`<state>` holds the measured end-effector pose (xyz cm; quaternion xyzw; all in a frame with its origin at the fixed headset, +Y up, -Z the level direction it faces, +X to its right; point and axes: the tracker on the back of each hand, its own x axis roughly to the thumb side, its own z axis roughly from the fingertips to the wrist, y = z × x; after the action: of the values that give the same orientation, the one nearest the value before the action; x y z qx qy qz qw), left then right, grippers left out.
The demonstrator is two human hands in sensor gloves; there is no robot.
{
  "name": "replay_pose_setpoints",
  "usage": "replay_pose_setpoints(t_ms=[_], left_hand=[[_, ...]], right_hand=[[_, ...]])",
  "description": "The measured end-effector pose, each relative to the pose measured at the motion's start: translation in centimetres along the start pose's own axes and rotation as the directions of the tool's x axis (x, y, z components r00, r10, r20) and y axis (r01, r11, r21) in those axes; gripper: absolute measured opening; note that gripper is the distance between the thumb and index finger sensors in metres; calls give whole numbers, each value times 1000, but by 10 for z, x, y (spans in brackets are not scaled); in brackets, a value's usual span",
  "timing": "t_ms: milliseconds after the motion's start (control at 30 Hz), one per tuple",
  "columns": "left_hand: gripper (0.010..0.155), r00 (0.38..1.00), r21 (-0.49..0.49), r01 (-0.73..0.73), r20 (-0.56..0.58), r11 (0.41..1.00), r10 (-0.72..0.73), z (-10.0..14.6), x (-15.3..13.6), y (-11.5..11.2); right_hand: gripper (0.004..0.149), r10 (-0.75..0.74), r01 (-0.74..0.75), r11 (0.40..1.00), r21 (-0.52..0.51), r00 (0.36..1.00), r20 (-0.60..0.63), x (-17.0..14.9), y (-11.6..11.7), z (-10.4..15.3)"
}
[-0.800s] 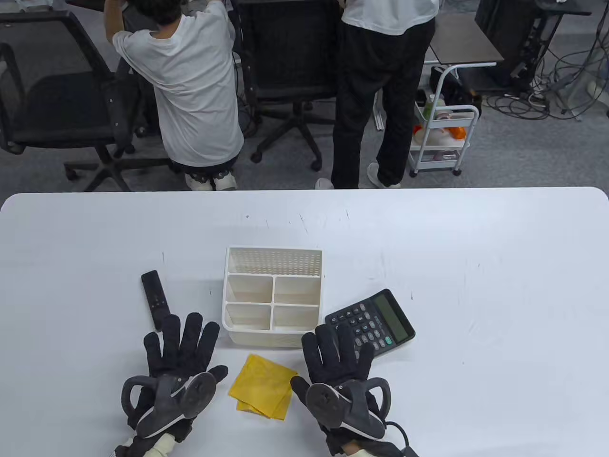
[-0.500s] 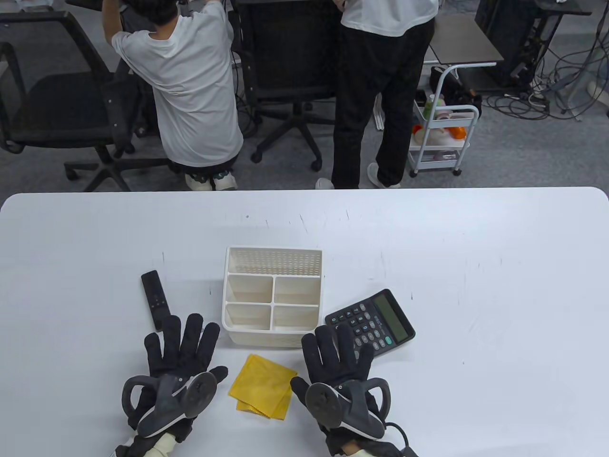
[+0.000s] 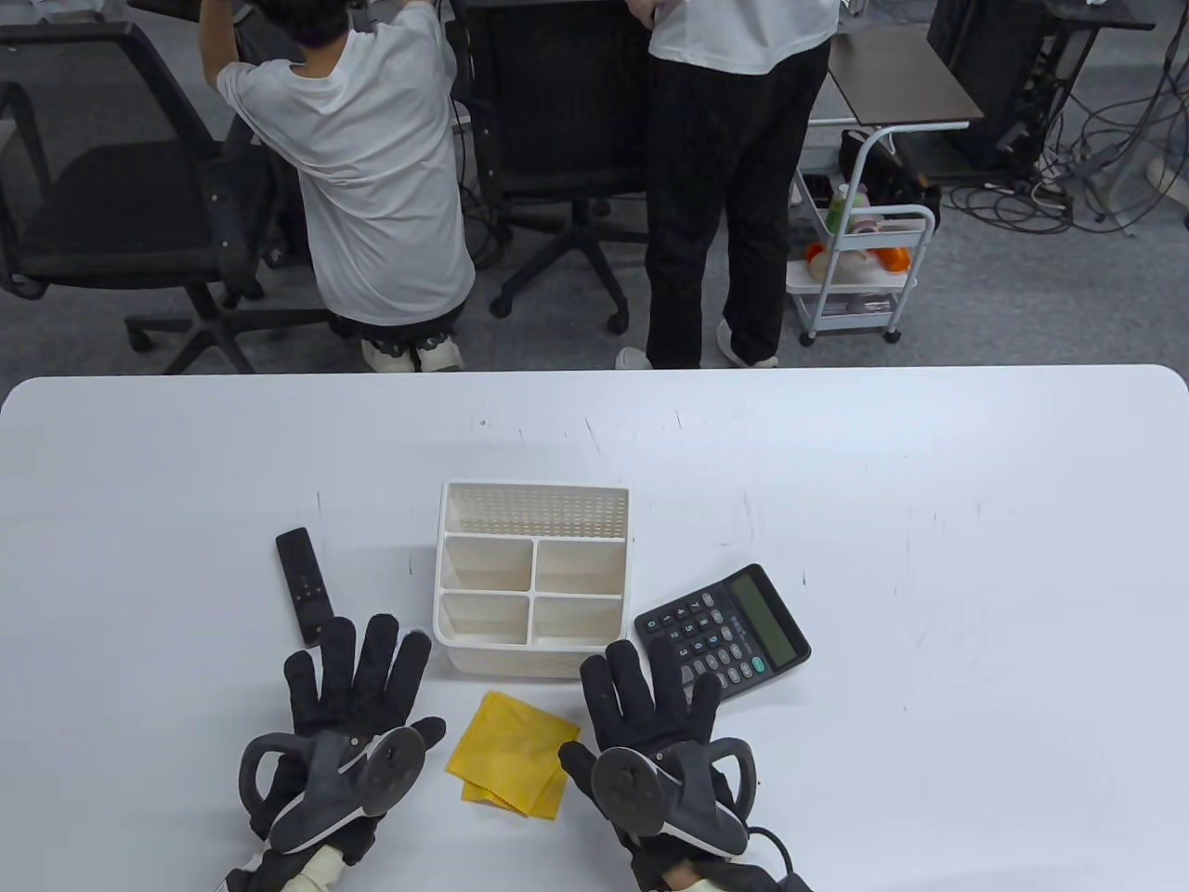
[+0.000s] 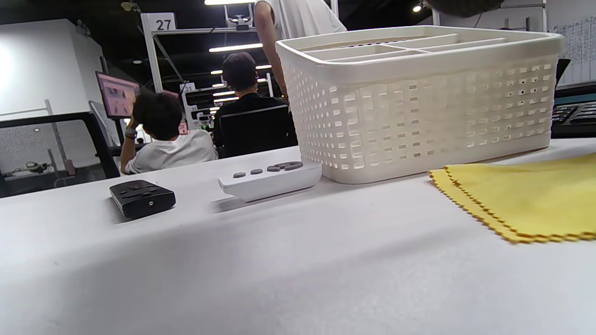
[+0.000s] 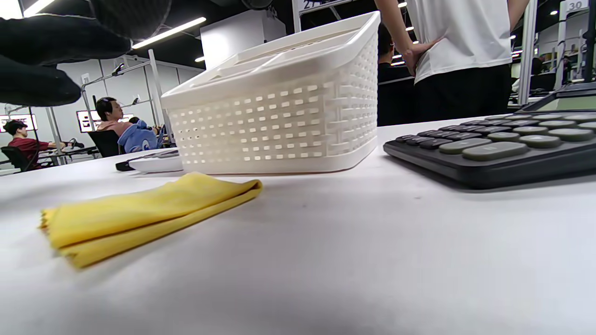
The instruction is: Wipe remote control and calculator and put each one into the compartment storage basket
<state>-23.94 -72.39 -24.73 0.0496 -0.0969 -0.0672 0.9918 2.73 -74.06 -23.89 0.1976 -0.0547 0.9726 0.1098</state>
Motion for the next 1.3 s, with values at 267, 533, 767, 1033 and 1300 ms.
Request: replay_pose_setpoints(t_ms=[267, 533, 767, 1033, 1300], left_hand=[[79, 1000, -9, -2, -7, 1000, 2, 0, -1, -1], [79, 1000, -18, 1, -6, 1000, -1, 0, -1, -1], [79, 1000, -23, -1, -3, 1000, 1, -1, 0, -2], [79, 1000, -25, -3, -4, 1000, 3, -2, -1, -2], [79, 1000, -26, -1, -4, 1000, 1, -2, -2, -2]], right_hand=[[80, -36, 24, 995, 93, 991, 127, 27, 7, -6], [82, -74, 17, 970, 242, 971, 225, 55, 25, -16], [86, -19, -83, 923, 375, 965, 260, 64, 49, -30], [89, -10, -101, 852, 514, 978, 208, 63, 69, -44], [72, -32, -51, 877, 478, 986, 163, 52, 69, -46]])
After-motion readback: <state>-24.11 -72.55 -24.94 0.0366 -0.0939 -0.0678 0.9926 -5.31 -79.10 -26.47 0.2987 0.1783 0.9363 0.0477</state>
